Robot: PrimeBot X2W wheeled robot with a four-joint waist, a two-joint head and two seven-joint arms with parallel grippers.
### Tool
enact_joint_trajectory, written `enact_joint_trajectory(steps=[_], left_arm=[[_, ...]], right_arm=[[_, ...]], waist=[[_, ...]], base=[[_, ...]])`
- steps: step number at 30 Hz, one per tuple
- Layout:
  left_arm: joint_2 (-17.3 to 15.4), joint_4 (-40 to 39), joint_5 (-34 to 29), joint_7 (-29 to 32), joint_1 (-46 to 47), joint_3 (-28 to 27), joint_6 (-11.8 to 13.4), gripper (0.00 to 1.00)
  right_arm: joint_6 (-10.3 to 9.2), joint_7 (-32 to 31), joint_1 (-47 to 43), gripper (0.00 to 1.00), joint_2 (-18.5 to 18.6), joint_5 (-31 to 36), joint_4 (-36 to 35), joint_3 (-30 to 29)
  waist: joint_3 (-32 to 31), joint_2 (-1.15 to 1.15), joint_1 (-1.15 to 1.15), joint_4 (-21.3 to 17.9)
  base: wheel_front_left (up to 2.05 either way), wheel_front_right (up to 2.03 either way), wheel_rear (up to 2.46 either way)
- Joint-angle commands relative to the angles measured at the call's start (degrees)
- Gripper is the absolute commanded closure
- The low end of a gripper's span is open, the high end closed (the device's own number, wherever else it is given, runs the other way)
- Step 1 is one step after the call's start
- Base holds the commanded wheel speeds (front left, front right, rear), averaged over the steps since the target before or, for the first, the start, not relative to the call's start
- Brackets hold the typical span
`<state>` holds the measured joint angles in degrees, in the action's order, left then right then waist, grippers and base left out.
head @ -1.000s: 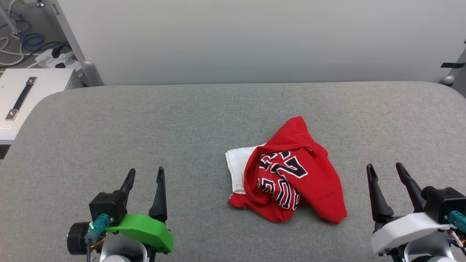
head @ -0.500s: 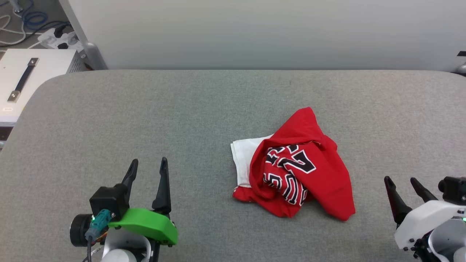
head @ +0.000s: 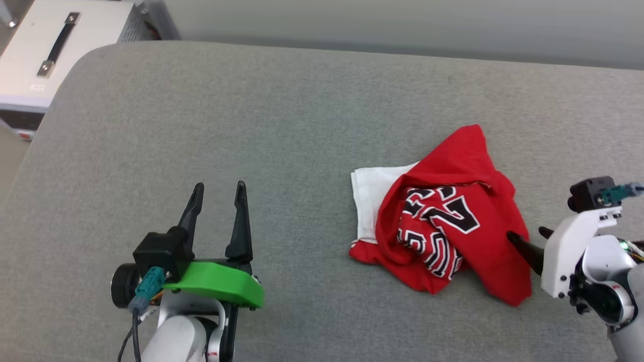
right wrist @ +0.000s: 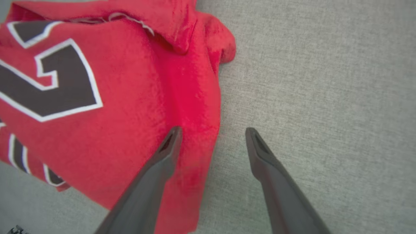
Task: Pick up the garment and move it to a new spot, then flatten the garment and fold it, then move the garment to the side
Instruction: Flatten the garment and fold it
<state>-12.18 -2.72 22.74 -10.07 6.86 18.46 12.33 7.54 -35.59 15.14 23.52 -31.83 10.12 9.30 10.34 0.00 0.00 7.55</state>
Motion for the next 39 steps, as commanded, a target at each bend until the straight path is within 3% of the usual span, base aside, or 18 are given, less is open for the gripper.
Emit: enact_joint_trajectory(steps=[1, 11, 12, 13, 14, 21, 28, 34, 39], left_arm=[[0.5, 0.4, -0.1, -0.6, 1.2, 0.1, -0.3, 0.00], [1.7, 3.4, 0.3, -2.5, 2.8, 0.4, -0.9, 0.00], [1.7, 3.5, 0.3, -2.6, 2.8, 0.4, -0.9, 0.00], [1.7, 3.7, 0.3, -2.7, 2.9, 0.4, -0.9, 0.00], [1.8, 3.9, 0.4, -2.8, 2.9, 0.3, -0.9, 0.00], [1.2, 4.9, 0.6, -3.1, 2.3, -0.1, -0.8, 0.00], [0.3, 4.7, 1.0, -2.5, 0.5, -0.4, -0.2, 0.00], [-0.5, 4.1, 1.5, -1.6, -1.5, -0.7, 0.4, 0.00], [-0.9, 3.5, 1.6, -0.8, -2.5, -0.5, 0.9, 0.00]], right_arm=[[-0.05, -0.3, 1.8, 0.00, 0.7, -1.0, 0.9, 1.6], [-0.05, -9.0, 4.1, 0.00, 2.2, -6.6, 12.2, 10.0], [-0.05, -9.7, 4.0, 0.07, 1.8, -7.2, 12.9, 10.0], [-0.05, -10.2, 4.0, 0.45, 1.7, -7.3, 13.4, 10.3], [-0.05, -10.4, 4.1, 1.00, 1.6, -7.5, 13.6, 10.6], [-0.05, -5.3, 5.8, 1.00, 2.1, -7.1, 10.8, 8.0], [-0.05, -0.1, 0.5, 1.00, 1.7, -3.2, 3.8, -1.4], [-0.05, -3.2, -13.2, 1.00, -4.0, 1.2, -2.8, -12.2], [-0.05, -7.3, -23.0, 1.00, -10.4, 3.4, -6.0, -16.5]], waist=[[2.7, 0.00, 0.00, 2.6], [4.0, 0.00, 0.00, 4.1], [4.0, 0.00, 0.00, 4.1], [4.0, 0.00, 0.00, 4.1], [3.9, 0.00, 0.00, 4.0], [2.0, 0.00, 0.00, 2.3], [-1.3, 0.00, 0.00, -0.2], [-3.4, 0.00, 0.00, -1.9], [-4.0, 0.00, 0.00, -2.5]], base=[[0.00, 0.00, 0.00], [0.00, 0.00, 0.00], [0.00, 0.00, 0.00], [0.00, 0.00, 0.00], [0.00, 0.00, 0.00], [0.00, 0.00, 0.00], [0.00, 0.00, 0.00], [0.00, 0.00, 0.00], [0.00, 0.00, 0.00]])
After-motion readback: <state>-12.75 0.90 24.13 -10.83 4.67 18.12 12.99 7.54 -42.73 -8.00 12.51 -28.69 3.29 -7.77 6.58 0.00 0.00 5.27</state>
